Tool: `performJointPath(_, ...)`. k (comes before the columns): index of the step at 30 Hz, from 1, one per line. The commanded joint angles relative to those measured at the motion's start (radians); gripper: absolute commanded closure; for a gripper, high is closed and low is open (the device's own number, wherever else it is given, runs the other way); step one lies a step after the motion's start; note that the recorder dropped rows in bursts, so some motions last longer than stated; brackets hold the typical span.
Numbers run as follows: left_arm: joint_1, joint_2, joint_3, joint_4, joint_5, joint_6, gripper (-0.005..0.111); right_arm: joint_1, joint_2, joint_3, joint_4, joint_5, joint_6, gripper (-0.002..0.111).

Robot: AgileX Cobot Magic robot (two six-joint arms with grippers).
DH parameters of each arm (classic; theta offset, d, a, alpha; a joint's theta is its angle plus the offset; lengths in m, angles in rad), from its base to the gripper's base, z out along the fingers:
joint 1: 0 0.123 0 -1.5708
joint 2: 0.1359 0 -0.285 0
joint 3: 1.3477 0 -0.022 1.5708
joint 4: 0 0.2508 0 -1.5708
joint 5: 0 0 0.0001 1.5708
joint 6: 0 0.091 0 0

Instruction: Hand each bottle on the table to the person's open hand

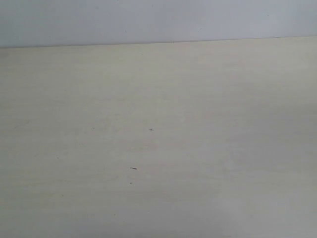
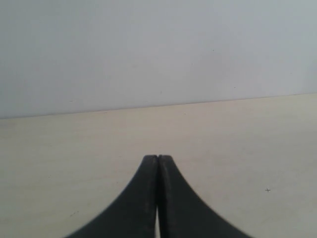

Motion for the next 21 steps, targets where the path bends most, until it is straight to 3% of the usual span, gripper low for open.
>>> performJointPath(1, 0.002, -0.003, 0.0, 0.0, -0.004, -0.007, 0.107, -0.005, -0.005, 0.004, -0.002, -0.006, 0.013, 0.108)
performJointPath(21, 0.002, -0.003, 0.0, 0.0, -0.004, -0.007, 0.107, -0.005, -0.005, 0.004, -0.076, -0.008, 0.1, 0.108)
